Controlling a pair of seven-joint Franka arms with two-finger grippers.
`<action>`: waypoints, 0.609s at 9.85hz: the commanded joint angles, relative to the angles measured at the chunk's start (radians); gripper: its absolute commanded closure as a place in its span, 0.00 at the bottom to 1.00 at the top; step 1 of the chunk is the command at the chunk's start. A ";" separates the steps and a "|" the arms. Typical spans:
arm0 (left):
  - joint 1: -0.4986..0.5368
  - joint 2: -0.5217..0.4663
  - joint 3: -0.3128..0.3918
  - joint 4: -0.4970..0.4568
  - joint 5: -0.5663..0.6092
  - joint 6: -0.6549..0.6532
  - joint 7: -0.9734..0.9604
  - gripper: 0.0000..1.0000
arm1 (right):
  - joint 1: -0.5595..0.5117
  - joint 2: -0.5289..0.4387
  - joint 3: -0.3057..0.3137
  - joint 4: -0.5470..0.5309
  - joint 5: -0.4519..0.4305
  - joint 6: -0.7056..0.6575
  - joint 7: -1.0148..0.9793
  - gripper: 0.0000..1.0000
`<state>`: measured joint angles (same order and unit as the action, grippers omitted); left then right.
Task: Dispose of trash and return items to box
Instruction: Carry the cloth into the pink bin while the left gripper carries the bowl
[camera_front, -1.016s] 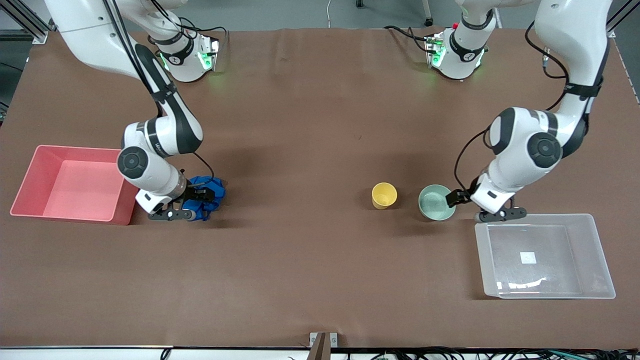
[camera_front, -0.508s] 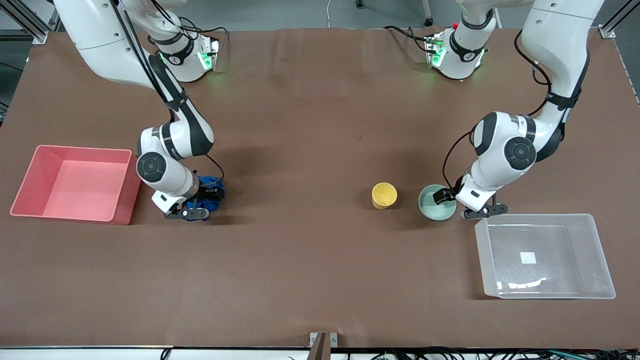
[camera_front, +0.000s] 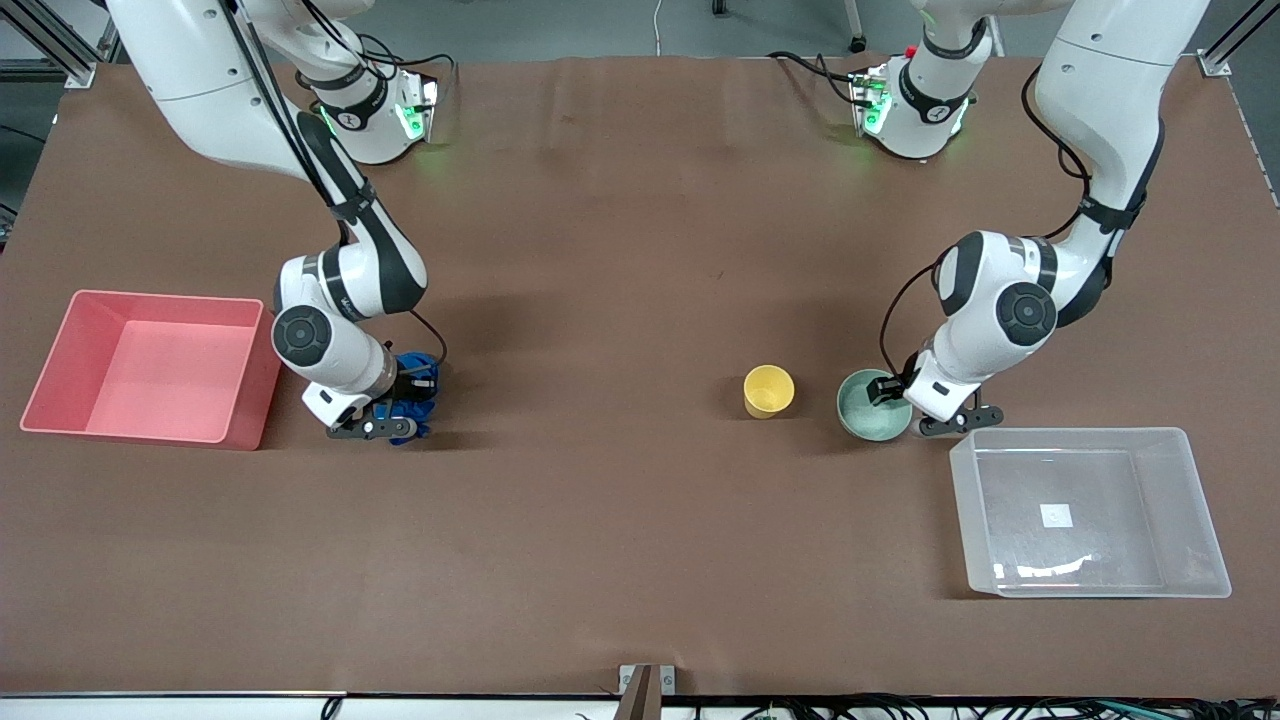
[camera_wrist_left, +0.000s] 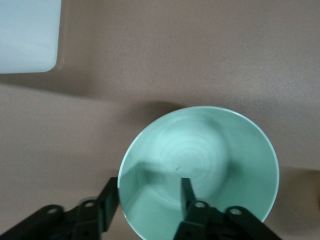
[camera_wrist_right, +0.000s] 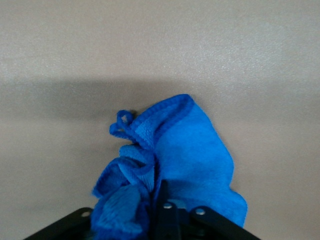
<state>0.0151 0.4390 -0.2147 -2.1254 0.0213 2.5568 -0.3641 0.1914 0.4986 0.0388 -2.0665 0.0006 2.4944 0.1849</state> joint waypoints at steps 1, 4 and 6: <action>-0.006 0.029 0.000 0.004 0.002 0.022 -0.009 1.00 | -0.006 -0.025 0.000 -0.014 -0.004 -0.043 0.005 0.98; 0.006 -0.017 -0.003 0.100 0.000 -0.093 -0.010 1.00 | -0.010 -0.105 -0.013 -0.006 -0.004 -0.118 0.010 0.99; 0.015 -0.066 0.003 0.239 -0.001 -0.282 -0.009 1.00 | -0.053 -0.214 -0.030 -0.004 -0.004 -0.222 0.002 0.99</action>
<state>0.0204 0.3887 -0.2148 -1.9591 0.0212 2.3840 -0.3650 0.1784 0.3924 0.0071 -2.0398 0.0006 2.3367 0.1858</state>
